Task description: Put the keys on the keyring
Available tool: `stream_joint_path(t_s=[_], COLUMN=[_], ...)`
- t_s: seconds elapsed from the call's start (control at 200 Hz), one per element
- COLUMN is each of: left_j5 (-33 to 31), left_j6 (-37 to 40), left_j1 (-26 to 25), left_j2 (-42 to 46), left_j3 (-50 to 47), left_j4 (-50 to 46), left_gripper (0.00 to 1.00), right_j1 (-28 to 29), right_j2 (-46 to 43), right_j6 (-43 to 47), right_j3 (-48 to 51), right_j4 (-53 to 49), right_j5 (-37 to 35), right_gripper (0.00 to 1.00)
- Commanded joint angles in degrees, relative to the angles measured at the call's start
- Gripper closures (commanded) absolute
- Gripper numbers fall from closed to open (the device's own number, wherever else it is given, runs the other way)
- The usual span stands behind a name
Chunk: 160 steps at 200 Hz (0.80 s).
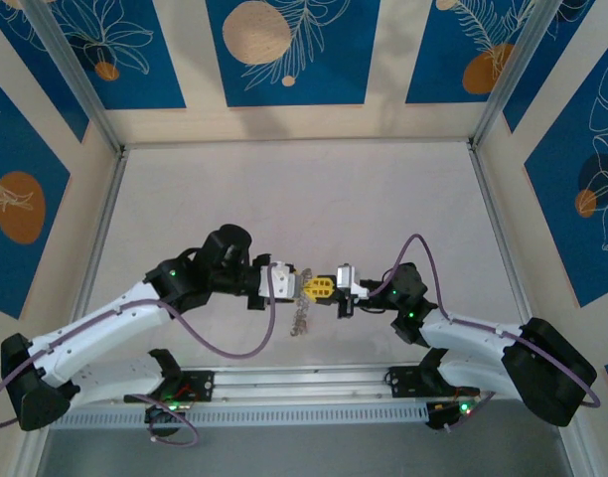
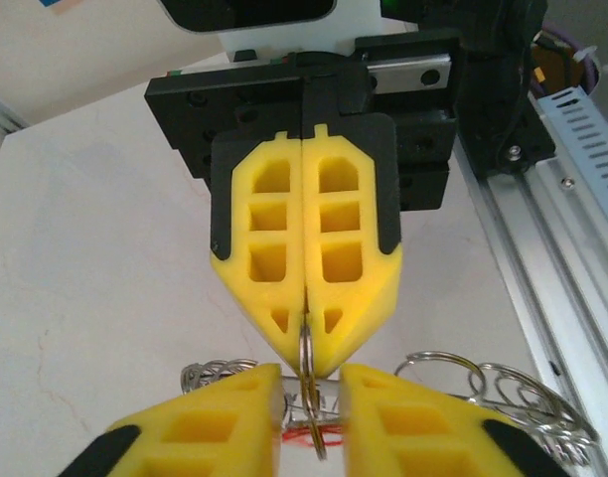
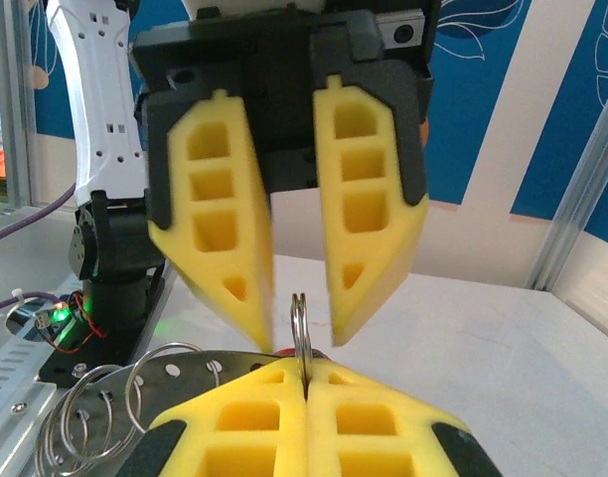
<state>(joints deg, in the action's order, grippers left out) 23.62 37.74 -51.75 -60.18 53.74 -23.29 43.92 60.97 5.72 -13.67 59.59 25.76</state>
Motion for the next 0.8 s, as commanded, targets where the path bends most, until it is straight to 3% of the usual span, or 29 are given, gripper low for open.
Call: stream_joint_path(t_s=[0.0,0.115,0.2,0.31,0.53,0.65,0.765,0.795], left_j5=[0.66,-0.73,-3.26,-6.91,-14.86,-18.16,-18.37,-17.89], left_j6=[-0.64,0.10,2.13,4.75,9.12,9.14,8.31,7.93], left_j1=[0.29,0.19,-0.04,-1.64,-5.52,-8.53,-8.82,-8.77], left_j2=[-1.28,-1.74,-2.55,-4.53,-11.26,-16.92,-17.71,-17.31], left_j3=[-0.34,0.11,1.71,4.85,13.41,19.60,19.58,19.16], left_j4=[1.44,0.80,-1.99,-6.70,-19.03,-25.93,-25.56,-24.98], left_gripper=[0.90,1.00,1.00,1.00,1.00,1.00,1.00,0.93], right_j1=[0.55,0.62,0.68,1.76,2.09,2.18,2.26,2.22], right_j2=[-1.09,-2.78,-4.46,-5.23,-2.39,-1.32,-1.02,-1.11], right_j6=[-0.60,0.62,3.57,8.32,9.76,9.84,9.58,9.37], right_j3=[0.31,0.58,-0.20,-3.05,-2.81,-3.55,-3.47,-3.23], right_j4=[2.84,-0.44,-7.15,-18.94,-17.33,-17.06,-16.56,-16.24], right_j5=[-1.07,-1.70,-0.71,-2.91,-4.23,-3.61,-3.84,-3.93], right_gripper=[1.00,1.00,1.00,0.85,0.82,0.91,1.00,1.00])
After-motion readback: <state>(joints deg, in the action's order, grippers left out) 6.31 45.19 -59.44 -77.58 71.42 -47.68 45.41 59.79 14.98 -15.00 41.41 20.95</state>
